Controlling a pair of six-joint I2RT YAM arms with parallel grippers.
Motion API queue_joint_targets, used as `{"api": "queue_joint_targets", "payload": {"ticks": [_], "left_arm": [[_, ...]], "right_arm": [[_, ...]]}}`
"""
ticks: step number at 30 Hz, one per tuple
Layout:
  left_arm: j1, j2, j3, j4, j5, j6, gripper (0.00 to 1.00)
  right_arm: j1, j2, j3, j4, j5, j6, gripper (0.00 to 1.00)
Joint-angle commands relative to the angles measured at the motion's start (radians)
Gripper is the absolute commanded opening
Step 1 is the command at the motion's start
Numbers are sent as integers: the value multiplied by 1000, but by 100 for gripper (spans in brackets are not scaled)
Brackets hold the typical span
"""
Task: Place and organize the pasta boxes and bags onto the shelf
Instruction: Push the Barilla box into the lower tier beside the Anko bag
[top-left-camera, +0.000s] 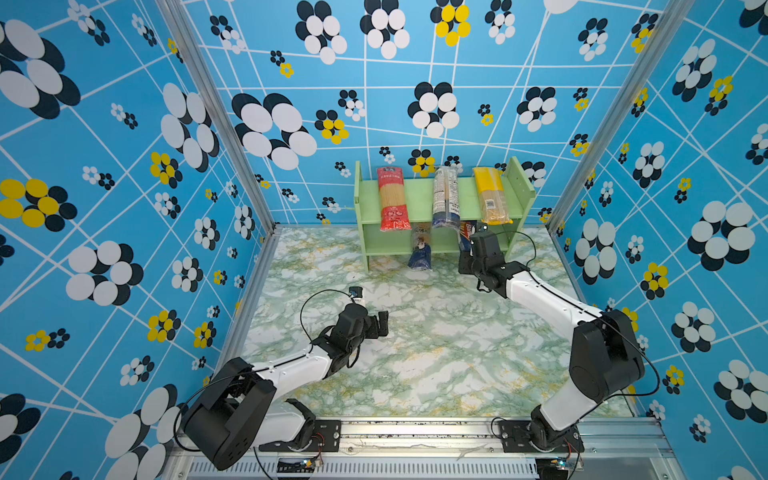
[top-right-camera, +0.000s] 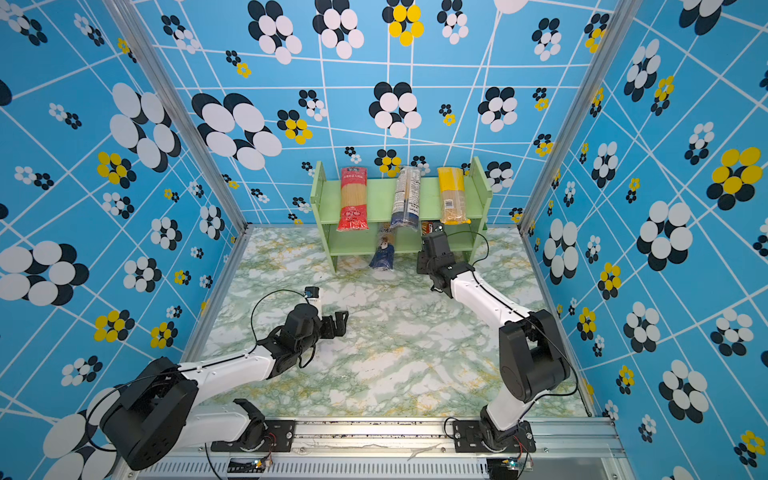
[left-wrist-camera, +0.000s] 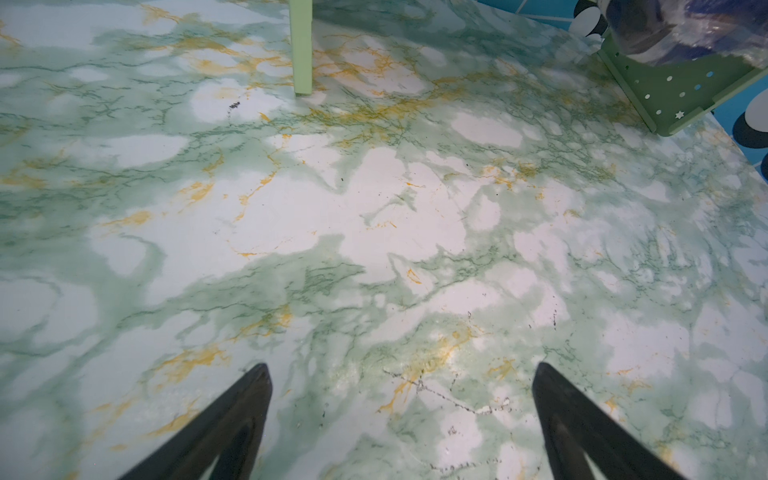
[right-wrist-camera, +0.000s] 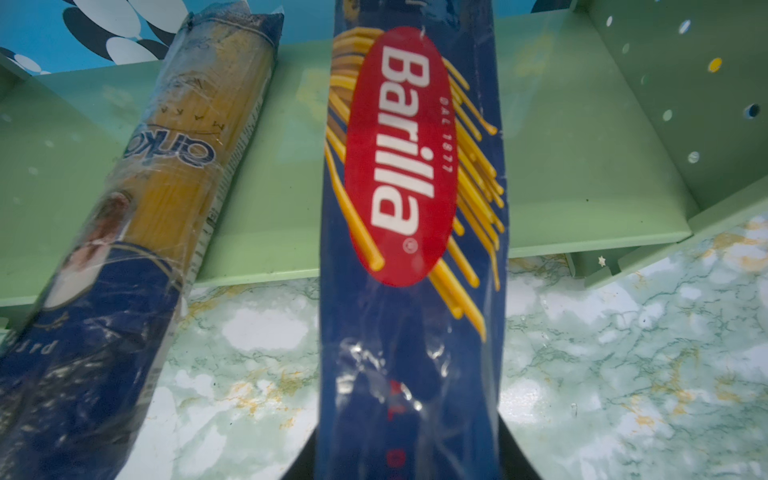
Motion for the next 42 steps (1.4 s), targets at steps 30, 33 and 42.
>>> {"api": "queue_joint_targets", "payload": {"ticks": [30,33,42], "left_arm": [[22,-6,1,19,33,-7,99],[22,-5,2,19,33,-8,99],[24,6,6,20,35,-9,99]], "right_arm": [[-21,48,115,238,17,-33,0],[-25,49,116,241,20,-33,0],[-34,69,129,249,21,-42,0]]}}
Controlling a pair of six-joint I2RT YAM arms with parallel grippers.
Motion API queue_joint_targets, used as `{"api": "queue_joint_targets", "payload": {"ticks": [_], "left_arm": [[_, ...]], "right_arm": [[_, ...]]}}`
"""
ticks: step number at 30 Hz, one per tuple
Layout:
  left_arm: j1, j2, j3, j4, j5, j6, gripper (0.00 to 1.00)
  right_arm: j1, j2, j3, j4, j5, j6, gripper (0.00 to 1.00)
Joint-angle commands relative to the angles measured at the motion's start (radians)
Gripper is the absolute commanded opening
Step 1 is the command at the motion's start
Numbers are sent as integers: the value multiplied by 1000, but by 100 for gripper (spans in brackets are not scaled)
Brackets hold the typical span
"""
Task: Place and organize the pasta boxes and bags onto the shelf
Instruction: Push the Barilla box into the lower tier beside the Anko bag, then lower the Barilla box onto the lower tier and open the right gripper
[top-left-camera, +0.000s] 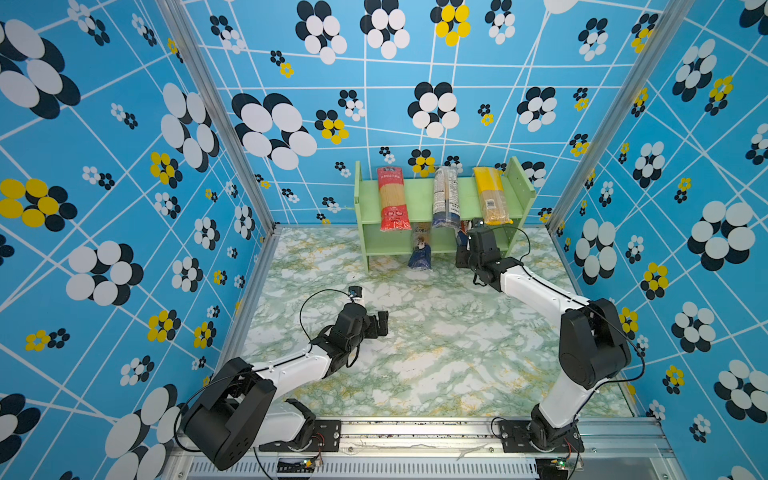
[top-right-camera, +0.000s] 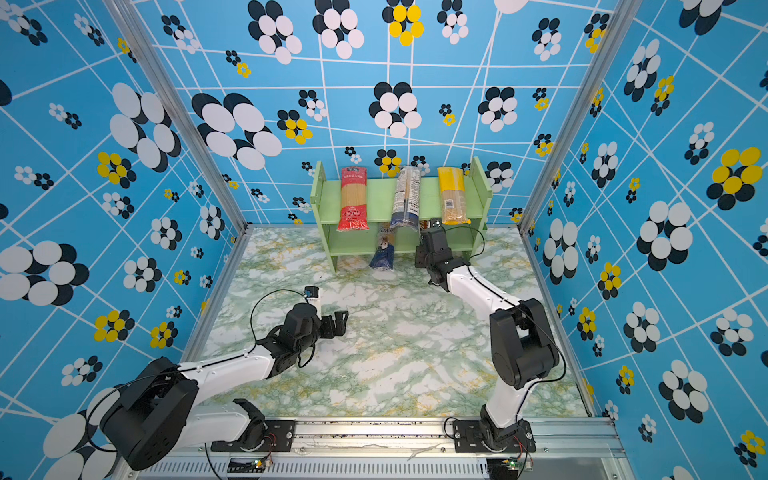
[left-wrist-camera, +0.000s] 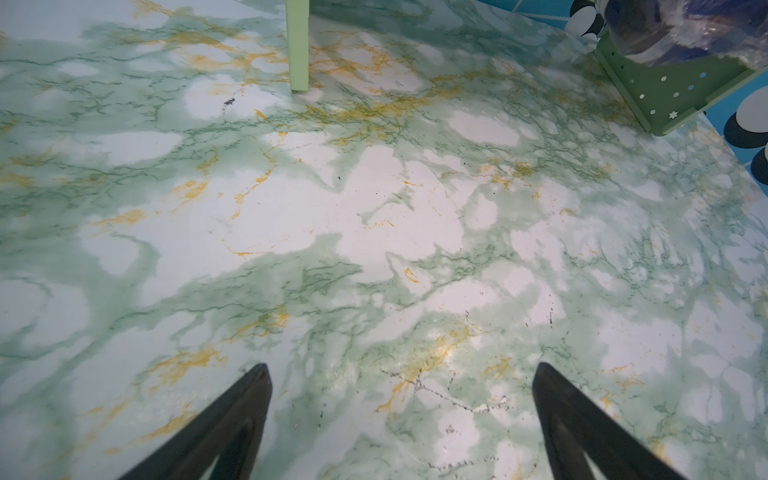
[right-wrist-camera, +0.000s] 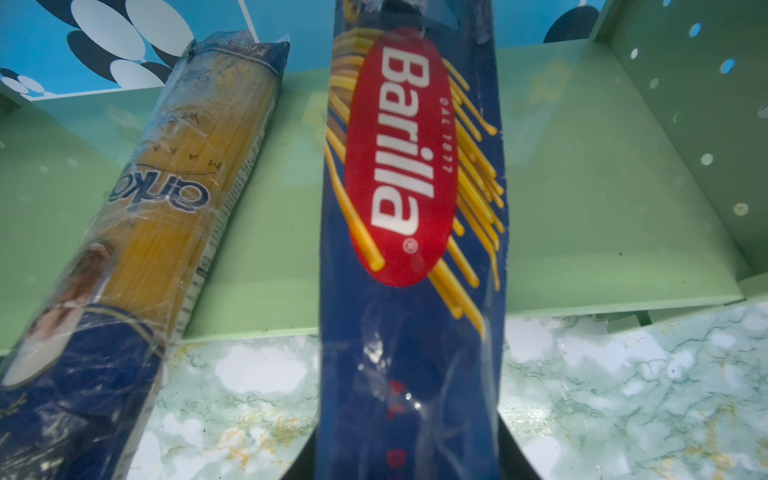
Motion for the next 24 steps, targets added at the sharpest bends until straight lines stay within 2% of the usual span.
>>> {"api": "queue_joint_targets", "payload": {"ticks": [1,16,18,21,24], "left_arm": [[11,6,6,19,6,-8,99],[20,9,9,8,11,-5,99],[20,4,6,8,11,-7,99],[20,4,5,11,9,-8,99],[20,3,8,6,14,-5,99]], "right_arm": [[-14,-19,71,170,39,-8,0],[-17,21,50,190,53,-14,1],[-17,22,42,194,51,-14,8],[-17,24,33,196,50,-11,27],[-17,22,15,204,52,-7,33]]}}
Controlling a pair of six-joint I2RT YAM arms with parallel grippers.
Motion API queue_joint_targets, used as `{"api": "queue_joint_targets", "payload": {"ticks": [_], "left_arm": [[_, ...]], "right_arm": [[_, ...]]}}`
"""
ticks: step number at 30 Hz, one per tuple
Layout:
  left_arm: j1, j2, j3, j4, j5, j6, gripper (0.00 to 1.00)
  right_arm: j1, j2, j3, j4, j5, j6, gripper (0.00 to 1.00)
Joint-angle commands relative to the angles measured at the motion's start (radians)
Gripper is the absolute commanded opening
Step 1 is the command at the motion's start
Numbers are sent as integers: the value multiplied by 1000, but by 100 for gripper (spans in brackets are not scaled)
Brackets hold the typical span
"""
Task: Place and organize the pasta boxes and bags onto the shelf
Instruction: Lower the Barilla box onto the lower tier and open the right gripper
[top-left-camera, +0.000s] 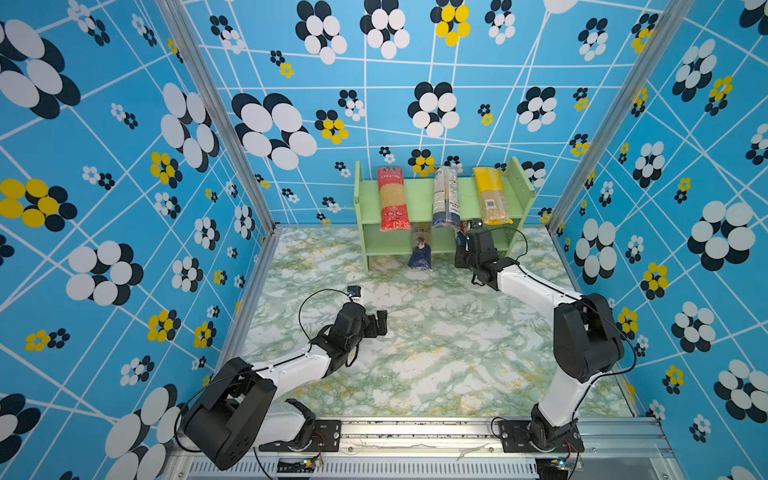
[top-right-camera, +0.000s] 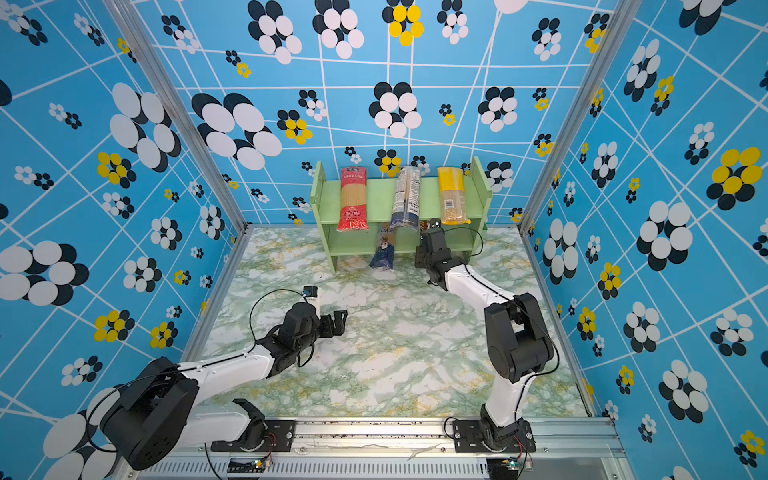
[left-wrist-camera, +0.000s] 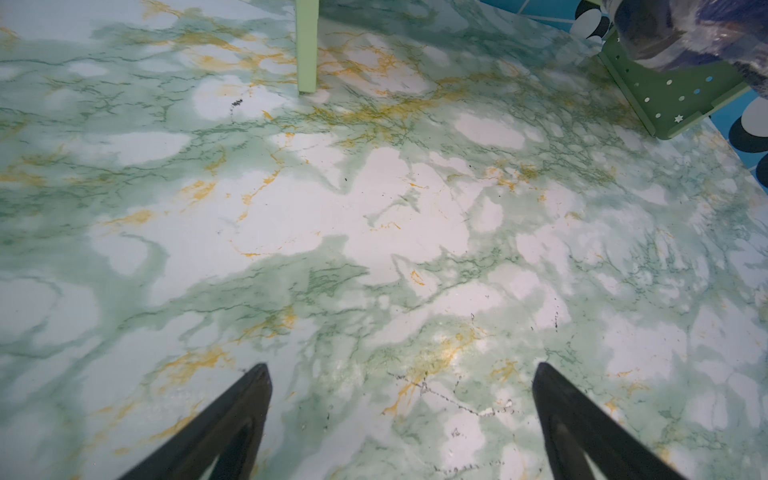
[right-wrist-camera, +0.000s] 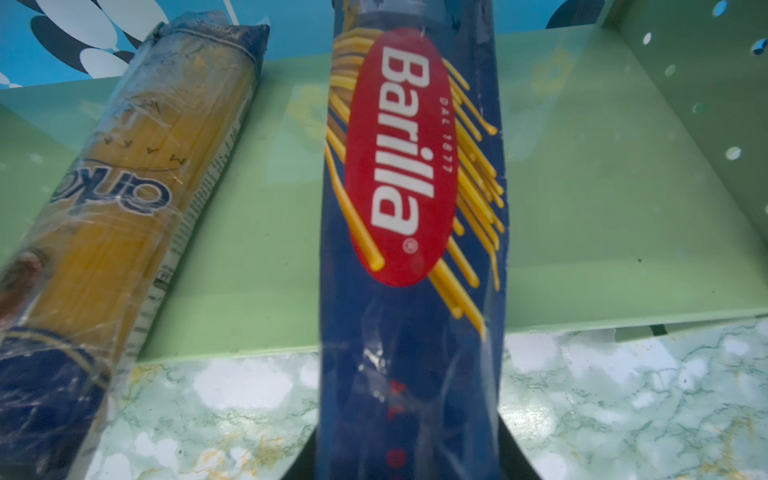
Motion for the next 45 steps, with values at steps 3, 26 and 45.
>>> {"api": "queue_joint_targets", "payload": {"ticks": [3,26,45], "left_arm": [[8,-9,-3,9,9,-14,99],[19,-32,-39,14,-9,-10,99],[21,-53,-25,-14,-6,-12,99]], "right_arm": [[-9,-19,2,174,51,-1,41],[-9,-18,-4,149,40,16,66],[-9,-112,-61,57,-47,-72,85]]}}
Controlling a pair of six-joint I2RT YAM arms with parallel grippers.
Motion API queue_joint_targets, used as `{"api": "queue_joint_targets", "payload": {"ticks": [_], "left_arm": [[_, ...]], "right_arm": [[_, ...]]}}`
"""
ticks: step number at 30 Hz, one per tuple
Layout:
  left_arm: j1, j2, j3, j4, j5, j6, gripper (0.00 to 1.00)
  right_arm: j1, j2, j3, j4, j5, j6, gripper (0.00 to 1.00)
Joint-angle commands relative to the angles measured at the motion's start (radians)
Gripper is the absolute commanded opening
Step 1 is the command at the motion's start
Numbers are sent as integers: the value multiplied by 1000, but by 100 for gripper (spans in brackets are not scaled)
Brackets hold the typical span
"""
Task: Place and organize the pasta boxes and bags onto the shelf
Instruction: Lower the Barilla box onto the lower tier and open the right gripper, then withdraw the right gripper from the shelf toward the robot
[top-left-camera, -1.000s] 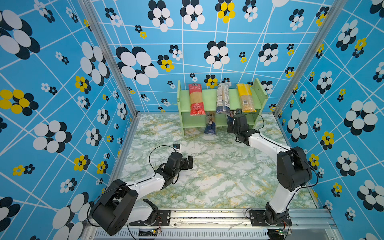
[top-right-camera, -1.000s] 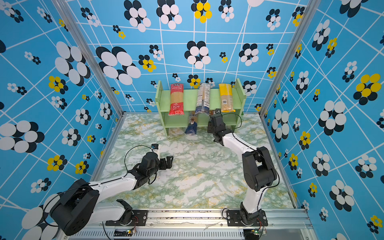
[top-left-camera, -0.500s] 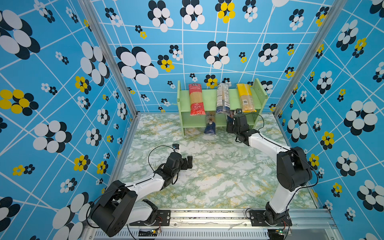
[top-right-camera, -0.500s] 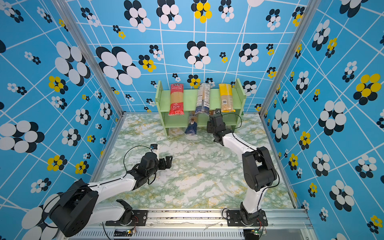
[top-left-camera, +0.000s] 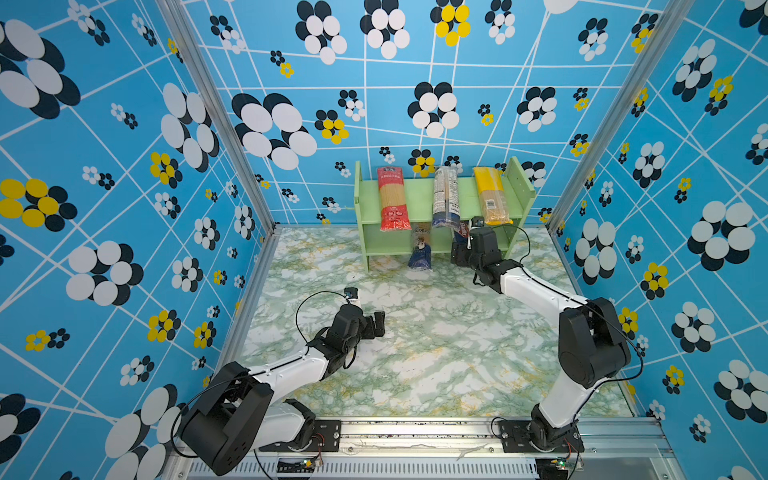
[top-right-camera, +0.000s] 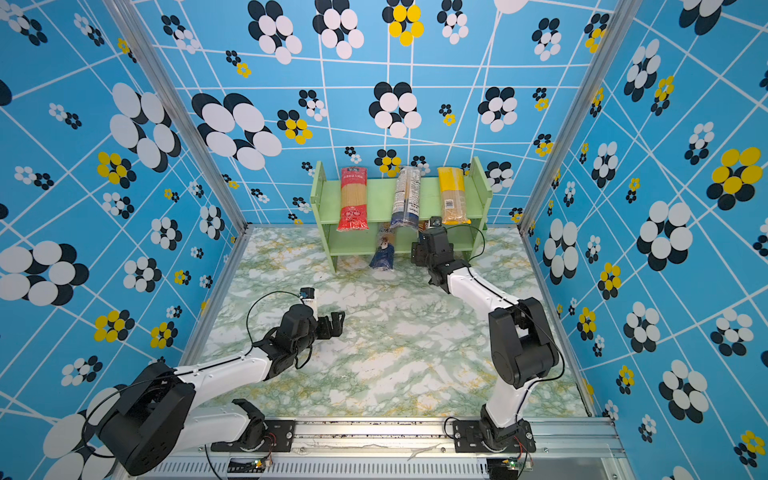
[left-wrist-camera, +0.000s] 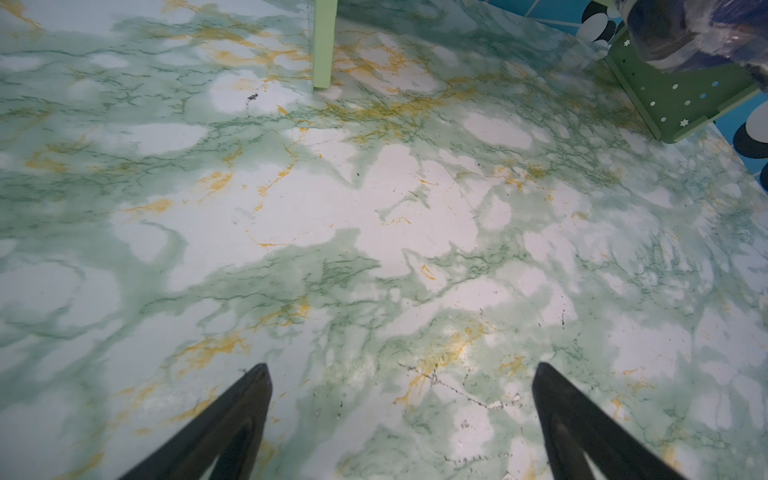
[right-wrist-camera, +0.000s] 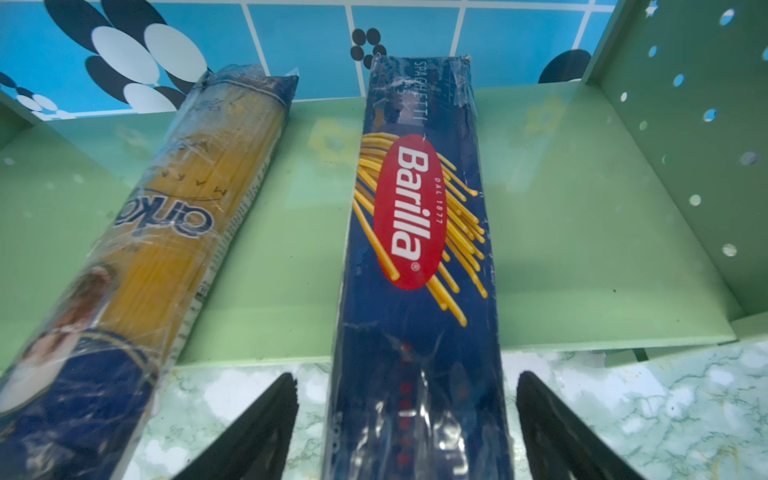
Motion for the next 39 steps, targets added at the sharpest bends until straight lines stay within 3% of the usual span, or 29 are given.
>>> {"api": "queue_joint_targets", "payload": {"ticks": [1,20,39], "left_arm": [[9,-29,1,-16,-5,-3,99],[11,-65,90,-115,-30,39,99],[11,-138,154,-205,-48,52,99]], "right_arm": [[-9,-65,-21,-21,-47,-28,85],[-9,-332,-86,-509,-289,-163,90],[-9,-620,-444,-499,-271,-157,92]]}}
